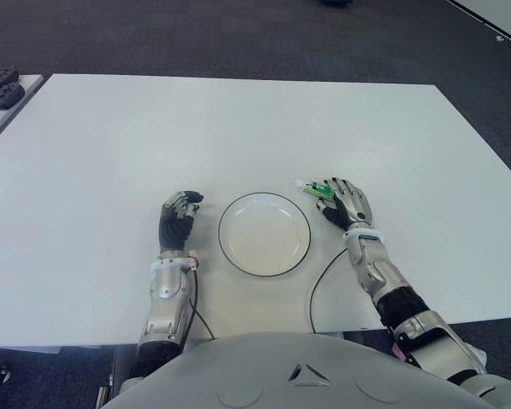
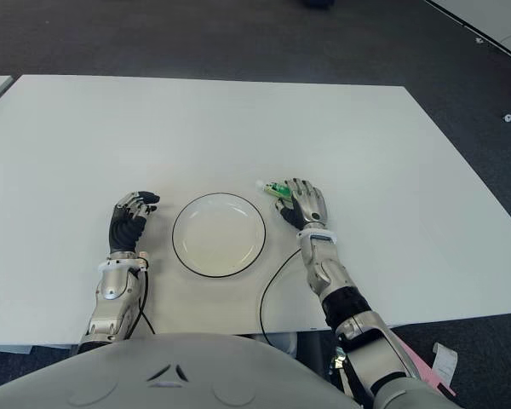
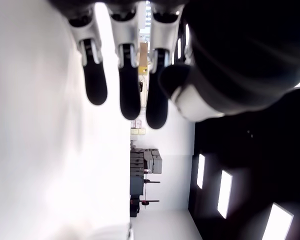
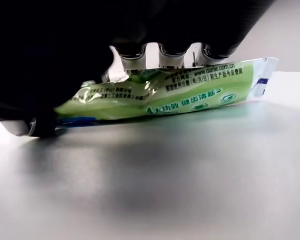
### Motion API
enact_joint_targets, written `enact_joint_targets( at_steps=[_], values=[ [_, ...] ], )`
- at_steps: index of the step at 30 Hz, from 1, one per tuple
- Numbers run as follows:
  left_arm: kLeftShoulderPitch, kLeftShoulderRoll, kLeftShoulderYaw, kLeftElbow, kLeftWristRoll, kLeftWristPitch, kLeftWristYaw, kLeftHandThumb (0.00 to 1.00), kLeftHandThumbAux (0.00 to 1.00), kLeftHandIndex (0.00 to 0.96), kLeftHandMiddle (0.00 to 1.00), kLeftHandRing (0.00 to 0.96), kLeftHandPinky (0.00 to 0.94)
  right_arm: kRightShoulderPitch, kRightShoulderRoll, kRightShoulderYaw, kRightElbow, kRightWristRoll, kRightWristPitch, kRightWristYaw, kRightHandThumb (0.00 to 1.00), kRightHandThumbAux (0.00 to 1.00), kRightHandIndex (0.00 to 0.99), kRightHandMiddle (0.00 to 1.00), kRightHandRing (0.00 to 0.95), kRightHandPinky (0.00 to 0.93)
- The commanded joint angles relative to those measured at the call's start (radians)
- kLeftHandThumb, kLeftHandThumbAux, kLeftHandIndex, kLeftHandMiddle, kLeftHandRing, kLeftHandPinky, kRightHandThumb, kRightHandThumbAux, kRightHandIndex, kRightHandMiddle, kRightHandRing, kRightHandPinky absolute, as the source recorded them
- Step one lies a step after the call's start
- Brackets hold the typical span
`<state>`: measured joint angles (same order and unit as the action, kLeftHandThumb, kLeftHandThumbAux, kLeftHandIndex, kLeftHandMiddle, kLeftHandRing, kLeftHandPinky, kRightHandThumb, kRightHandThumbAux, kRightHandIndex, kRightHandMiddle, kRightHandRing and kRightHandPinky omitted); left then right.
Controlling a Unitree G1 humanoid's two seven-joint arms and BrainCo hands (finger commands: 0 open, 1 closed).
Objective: Put the toothpaste on the table into the plate.
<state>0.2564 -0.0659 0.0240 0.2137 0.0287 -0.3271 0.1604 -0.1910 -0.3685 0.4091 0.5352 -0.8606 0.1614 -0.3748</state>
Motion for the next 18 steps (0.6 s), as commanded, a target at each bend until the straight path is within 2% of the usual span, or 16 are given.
enact_joint_targets(
  at_steps=[1, 7, 15, 17, 18],
  values=[
    [0.038, -0.035, 0.010, 0.031, -0.006, 0.060, 0.030, 0.712, 0.723, 0.423, 0.427, 0.368, 0.356, -0.015, 0.055, 0.002, 0.270, 0.041, -0.046, -0.117, 0.601, 0.383, 0.000, 0.000, 0.000, 0.000],
    [0.040, -0.046, 0.013, 0.022, -0.013, 0.068, 0.042, 0.714, 0.722, 0.422, 0.432, 0.379, 0.354, -0.069, 0.066, 0.013, 0.411, 0.047, -0.090, -0.163, 0.611, 0.397, 0.000, 0.000, 0.000, 0.000],
    [0.047, -0.035, 0.006, 0.018, -0.019, 0.045, 0.024, 0.710, 0.723, 0.421, 0.437, 0.387, 0.367, -0.113, 0.070, 0.017, 0.497, 0.061, -0.118, -0.186, 0.618, 0.417, 0.000, 0.000, 0.000, 0.000],
    [0.048, -0.033, 0.005, 0.017, -0.020, 0.044, 0.024, 0.709, 0.723, 0.421, 0.435, 0.383, 0.361, -0.121, 0.070, 0.015, 0.508, 0.071, -0.127, -0.192, 0.619, 0.426, 0.000, 0.000, 0.000, 0.031],
    [0.048, -0.033, 0.005, 0.017, -0.021, 0.045, 0.024, 0.708, 0.723, 0.421, 0.434, 0.381, 0.359, -0.124, 0.070, 0.015, 0.514, 0.076, -0.131, -0.196, 0.619, 0.434, 0.000, 0.000, 0.008, 0.079]
  ],
)
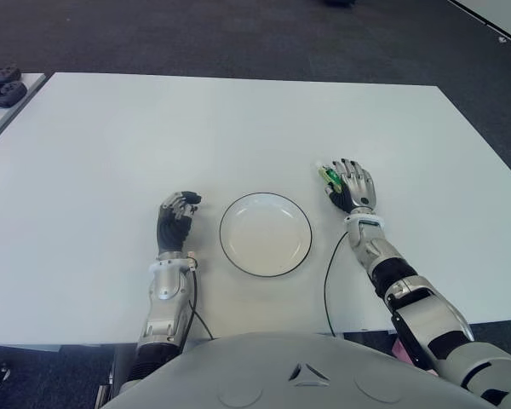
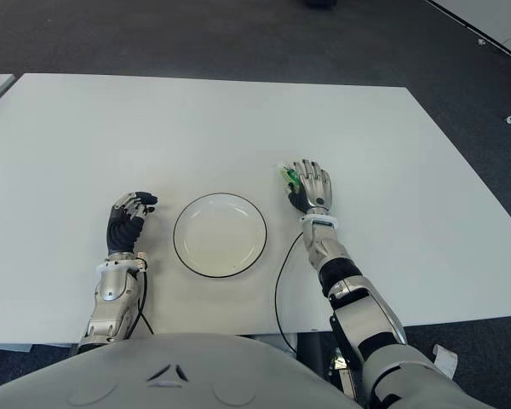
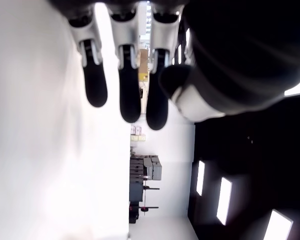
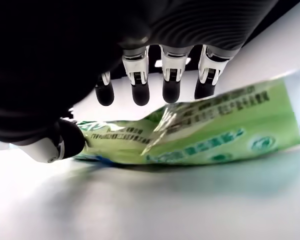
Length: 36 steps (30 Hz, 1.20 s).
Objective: Put the toothpaste on the table into the plate.
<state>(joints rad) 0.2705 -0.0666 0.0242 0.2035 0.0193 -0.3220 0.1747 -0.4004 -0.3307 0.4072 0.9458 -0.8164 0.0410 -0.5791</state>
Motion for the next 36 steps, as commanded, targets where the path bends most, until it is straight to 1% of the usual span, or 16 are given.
enact_joint_targets(
  at_steps=[1, 3, 5, 6, 7, 8, 9, 10, 11, 12, 14, 16, 18, 22, 28, 36],
  values=[
    [0.035, -0.032, 0.005, 0.026, -0.012, 0.040, 0.010, 0.708, 0.723, 0.421, 0.433, 0.380, 0.359, 0.083, 0.034, 0.013, 0.106, 0.041, -0.018, 0.002, 0.619, 0.437, 0.000, 0.000, 0.011, 0.096],
    [0.036, -0.032, 0.006, 0.025, -0.014, 0.041, 0.009, 0.708, 0.723, 0.421, 0.433, 0.378, 0.355, 0.079, 0.035, 0.011, 0.112, 0.052, -0.026, -0.007, 0.632, 0.443, 0.028, 0.049, 0.067, 0.184],
    [0.037, -0.031, 0.006, 0.024, -0.016, 0.041, 0.008, 0.708, 0.723, 0.421, 0.433, 0.377, 0.354, 0.077, 0.037, 0.005, 0.116, 0.070, -0.038, -0.013, 0.637, 0.445, 0.038, 0.066, 0.086, 0.215],
    [0.038, -0.030, 0.006, 0.024, -0.016, 0.041, 0.007, 0.708, 0.723, 0.421, 0.432, 0.375, 0.353, 0.077, 0.039, 0.000, 0.117, 0.081, -0.045, -0.016, 0.672, 0.450, 0.112, 0.155, 0.188, 0.297],
    [0.038, -0.030, 0.007, 0.023, -0.018, 0.043, 0.008, 0.707, 0.723, 0.421, 0.431, 0.374, 0.352, 0.077, 0.039, -0.009, 0.117, 0.097, -0.062, -0.013, 0.685, 0.451, 0.139, 0.187, 0.224, 0.327],
    [0.038, -0.031, 0.008, 0.023, -0.018, 0.044, 0.009, 0.708, 0.723, 0.421, 0.431, 0.373, 0.351, 0.077, 0.039, -0.014, 0.118, 0.108, -0.074, -0.011, 0.718, 0.459, 0.235, 0.264, 0.313, 0.405],
    [0.039, -0.032, 0.010, 0.021, -0.020, 0.047, 0.011, 0.708, 0.723, 0.421, 0.431, 0.372, 0.350, 0.077, 0.038, -0.018, 0.121, 0.120, -0.091, -0.008, 0.739, 0.464, 0.297, 0.314, 0.371, 0.455],
    [0.039, -0.034, 0.011, 0.021, -0.020, 0.049, 0.013, 0.709, 0.723, 0.421, 0.431, 0.371, 0.347, 0.076, 0.038, -0.021, 0.124, 0.128, -0.103, -0.006, 0.735, 0.549, 0.345, 0.367, 0.422, 0.498],
    [0.039, -0.034, 0.012, 0.021, -0.022, 0.048, 0.014, 0.710, 0.723, 0.421, 0.431, 0.371, 0.346, 0.075, 0.037, -0.024, 0.127, 0.136, -0.114, -0.002, 0.734, 0.579, 0.362, 0.386, 0.440, 0.513],
    [0.039, -0.035, 0.013, 0.022, -0.023, 0.047, 0.015, 0.711, 0.723, 0.422, 0.432, 0.373, 0.347, 0.074, 0.036, -0.025, 0.130, 0.142, -0.122, 0.002, 0.775, 0.612, 0.399, 0.408, 0.483, 0.551],
    [0.038, -0.035, 0.015, 0.024, -0.024, 0.043, 0.015, 0.711, 0.723, 0.422, 0.433, 0.376, 0.349, 0.070, 0.036, -0.026, 0.136, 0.151, -0.132, 0.009, 0.811, 0.640, 0.430, 0.429, 0.531, 0.592],
    [0.037, -0.034, 0.016, 0.027, -0.024, 0.038, 0.015, 0.712, 0.723, 0.421, 0.434, 0.378, 0.350, 0.064, 0.038, -0.027, 0.142, 0.162, -0.131, 0.024, 0.829, 0.655, 0.439, 0.446, 0.575, 0.630],
    [0.037, -0.034, 0.017, 0.030, -0.022, 0.033, 0.016, 0.711, 0.723, 0.421, 0.438, 0.382, 0.355, 0.058, 0.040, -0.026, 0.146, 0.170, -0.126, 0.036, 0.839, 0.665, 0.429, 0.471, 0.645, 0.690],
    [0.035, -0.036, 0.020, 0.033, -0.022, 0.030, 0.021, 0.712, 0.723, 0.422, 0.443, 0.388, 0.360, 0.050, 0.042, -0.022, 0.151, 0.181, -0.118, 0.044, 0.843, 0.672, 0.413, 0.507, 0.714, 0.748],
    [0.033, -0.039, 0.023, 0.034, -0.022, 0.028, 0.025, 0.714, 0.723, 0.422, 0.441, 0.388, 0.358, 0.048, 0.040, -0.016, 0.144, 0.193, -0.114, 0.048, 0.845, 0.673, 0.406, 0.532, 0.750, 0.781],
    [0.028, -0.039, 0.025, 0.042, -0.024, 0.015, 0.035, 0.712, 0.723, 0.421, 0.441, 0.394, 0.365, 0.073, 0.026, -0.031, 0.066, 0.232, -0.117, 0.075, 0.845, 0.673, 0.405, 0.567, 0.778, 0.796]
  ],
)
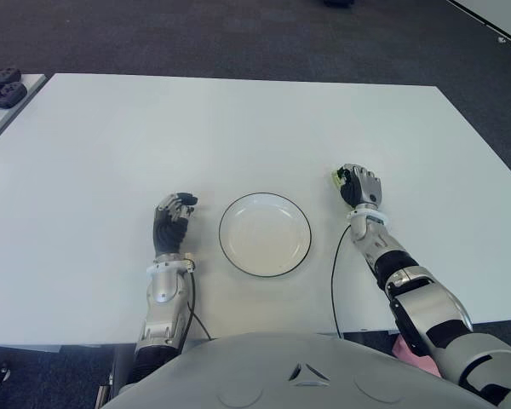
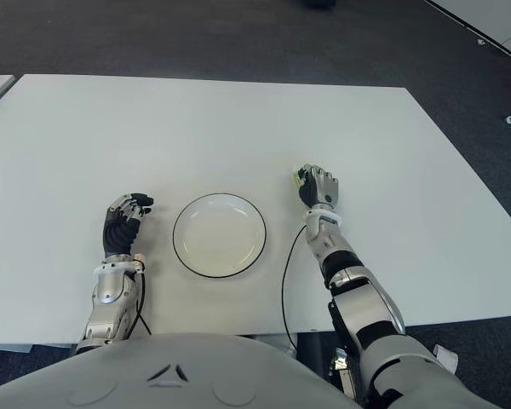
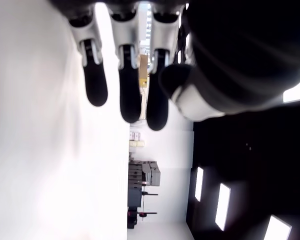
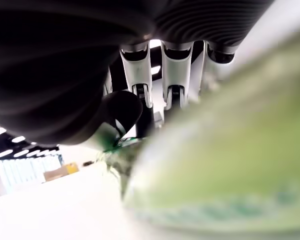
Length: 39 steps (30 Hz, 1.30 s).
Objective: Put the toothpaste on the table into the plate.
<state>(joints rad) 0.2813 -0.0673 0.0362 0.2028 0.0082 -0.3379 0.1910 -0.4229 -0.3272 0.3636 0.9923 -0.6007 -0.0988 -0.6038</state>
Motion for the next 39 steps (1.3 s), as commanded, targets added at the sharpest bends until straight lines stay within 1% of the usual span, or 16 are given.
enact_joint_targets(
  at_steps=[1, 10, 13, 26, 34, 37, 39],
  values=[
    [0.017, -0.038, 0.013, 0.043, -0.013, 0.030, 0.020, 0.711, 0.723, 0.421, 0.441, 0.394, 0.365, 0.098, 0.023, 0.010, 0.015, 0.024, 0.021, 0.103, 0.845, 0.673, 0.405, 0.568, 0.779, 0.796],
    [0.017, -0.041, 0.012, 0.039, -0.011, 0.032, 0.036, 0.709, 0.724, 0.420, 0.436, 0.384, 0.338, 0.123, 0.016, -0.029, -0.042, 0.086, -0.037, 0.121, 0.845, 0.675, 0.406, 0.588, 0.822, 0.852],
    [0.017, -0.040, 0.010, 0.041, -0.009, 0.020, 0.039, 0.708, 0.724, 0.419, 0.440, 0.392, 0.355, 0.143, 0.014, -0.057, -0.094, 0.115, -0.059, 0.120, 0.846, 0.675, 0.406, 0.589, 0.830, 0.848],
    [0.016, -0.046, 0.012, 0.043, -0.011, 0.019, 0.048, 0.709, 0.724, 0.420, 0.435, 0.387, 0.352, 0.186, 0.012, -0.113, -0.191, 0.143, -0.115, 0.129, 0.848, 0.675, 0.405, 0.586, 0.824, 0.831],
    [0.018, -0.046, 0.003, 0.038, -0.004, 0.025, 0.059, 0.708, 0.724, 0.419, 0.433, 0.386, 0.356, 0.223, 0.016, -0.166, -0.346, 0.164, -0.141, 0.127, 0.848, 0.675, 0.405, 0.581, 0.817, 0.820],
    [0.019, -0.045, 0.001, 0.037, -0.003, 0.025, 0.060, 0.708, 0.724, 0.419, 0.432, 0.385, 0.355, 0.241, 0.014, -0.177, -0.400, 0.162, -0.134, 0.134, 0.847, 0.675, 0.405, 0.580, 0.817, 0.819],
    [0.019, -0.043, -0.002, 0.039, -0.005, 0.020, 0.056, 0.708, 0.724, 0.419, 0.435, 0.388, 0.357, 0.263, 0.011, -0.187, -0.475, 0.159, -0.123, 0.140, 0.847, 0.674, 0.406, 0.579, 0.816, 0.814]
  ],
)
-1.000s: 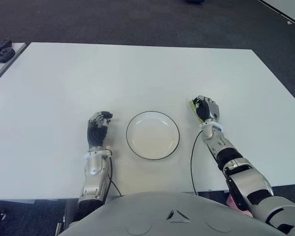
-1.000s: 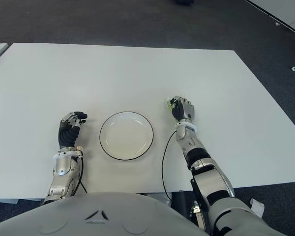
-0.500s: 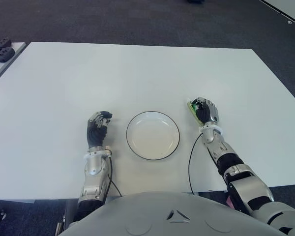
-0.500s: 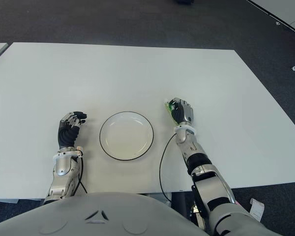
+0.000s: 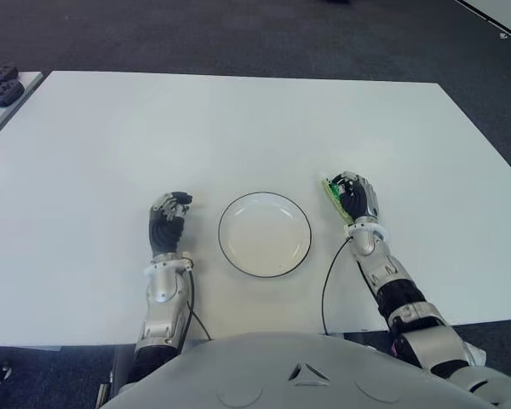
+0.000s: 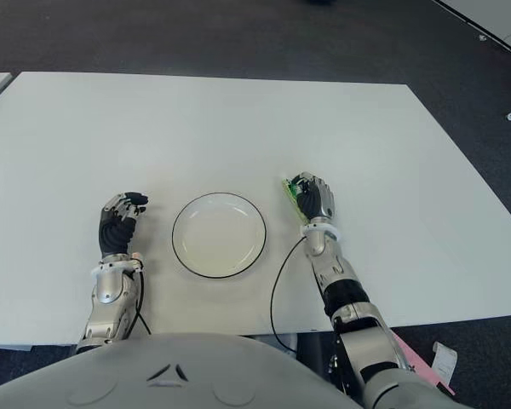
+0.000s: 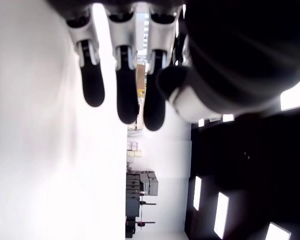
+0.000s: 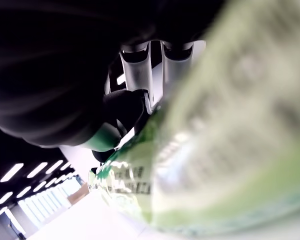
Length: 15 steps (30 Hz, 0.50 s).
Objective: Put the toothpaste on the table into the plate.
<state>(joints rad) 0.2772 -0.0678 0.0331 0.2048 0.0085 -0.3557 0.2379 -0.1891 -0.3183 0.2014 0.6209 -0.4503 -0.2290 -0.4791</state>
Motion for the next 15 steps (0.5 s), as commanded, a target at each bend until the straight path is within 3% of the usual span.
enact_joint_targets(
  at_steps=[1, 15],
  values=[
    [0.023, -0.042, 0.000, 0.037, -0.006, 0.035, 0.007, 0.707, 0.724, 0.419, 0.436, 0.390, 0.358, 0.039, 0.000, -0.032, -0.136, 0.008, 0.008, 0.019, 0.847, 0.674, 0.406, 0.579, 0.816, 0.811],
    [0.015, -0.043, -0.004, 0.048, -0.008, 0.032, 0.009, 0.708, 0.724, 0.420, 0.446, 0.401, 0.369, 0.100, 0.012, -0.094, -0.351, 0.034, -0.002, 0.097, 0.849, 0.671, 0.413, 0.568, 0.801, 0.781]
  ],
)
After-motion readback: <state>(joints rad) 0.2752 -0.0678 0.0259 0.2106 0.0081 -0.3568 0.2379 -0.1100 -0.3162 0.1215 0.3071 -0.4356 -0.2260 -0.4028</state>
